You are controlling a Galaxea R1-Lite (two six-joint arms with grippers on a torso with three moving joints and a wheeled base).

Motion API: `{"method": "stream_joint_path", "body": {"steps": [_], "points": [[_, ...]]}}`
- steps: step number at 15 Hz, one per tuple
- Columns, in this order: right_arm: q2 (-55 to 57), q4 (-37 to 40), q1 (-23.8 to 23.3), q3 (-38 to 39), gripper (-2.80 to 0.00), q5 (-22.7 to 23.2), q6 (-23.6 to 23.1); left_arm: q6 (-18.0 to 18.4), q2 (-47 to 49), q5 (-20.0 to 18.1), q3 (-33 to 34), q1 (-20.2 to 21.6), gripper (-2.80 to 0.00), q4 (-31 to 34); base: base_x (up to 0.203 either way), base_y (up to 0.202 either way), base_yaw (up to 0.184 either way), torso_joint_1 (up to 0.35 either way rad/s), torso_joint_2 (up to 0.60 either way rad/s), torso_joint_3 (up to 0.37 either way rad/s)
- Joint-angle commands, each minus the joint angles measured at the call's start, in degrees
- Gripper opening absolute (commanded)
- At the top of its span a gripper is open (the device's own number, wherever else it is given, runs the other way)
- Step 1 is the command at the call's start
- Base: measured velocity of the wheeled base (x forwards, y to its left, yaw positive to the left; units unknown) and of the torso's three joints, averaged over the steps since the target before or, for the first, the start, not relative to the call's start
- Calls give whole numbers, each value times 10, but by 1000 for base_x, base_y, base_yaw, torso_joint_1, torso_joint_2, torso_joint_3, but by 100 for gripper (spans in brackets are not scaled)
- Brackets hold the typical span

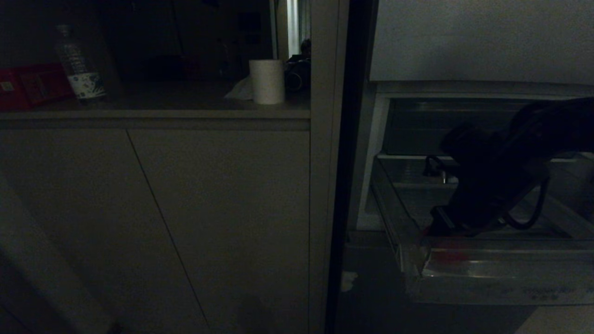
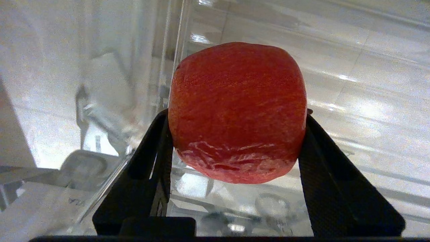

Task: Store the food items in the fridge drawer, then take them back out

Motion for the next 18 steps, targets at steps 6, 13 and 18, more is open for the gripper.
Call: {"method": "stream_joint_path", "body": {"steps": [6, 13, 18], "points": [[-126, -103, -8, 87, -280, -20, 3, 0, 1, 0, 0, 0, -280, 0, 0, 0, 0, 0, 0, 0], [-266, -439, -12, 303, -280, -34, 4, 0, 1, 0, 0, 0, -280, 0, 0, 0, 0, 0, 0, 0], [-404, -564, -11, 371, -280, -49, 17, 0, 1, 0, 0, 0, -280, 1, 0, 0, 0, 0, 0, 0]]}}
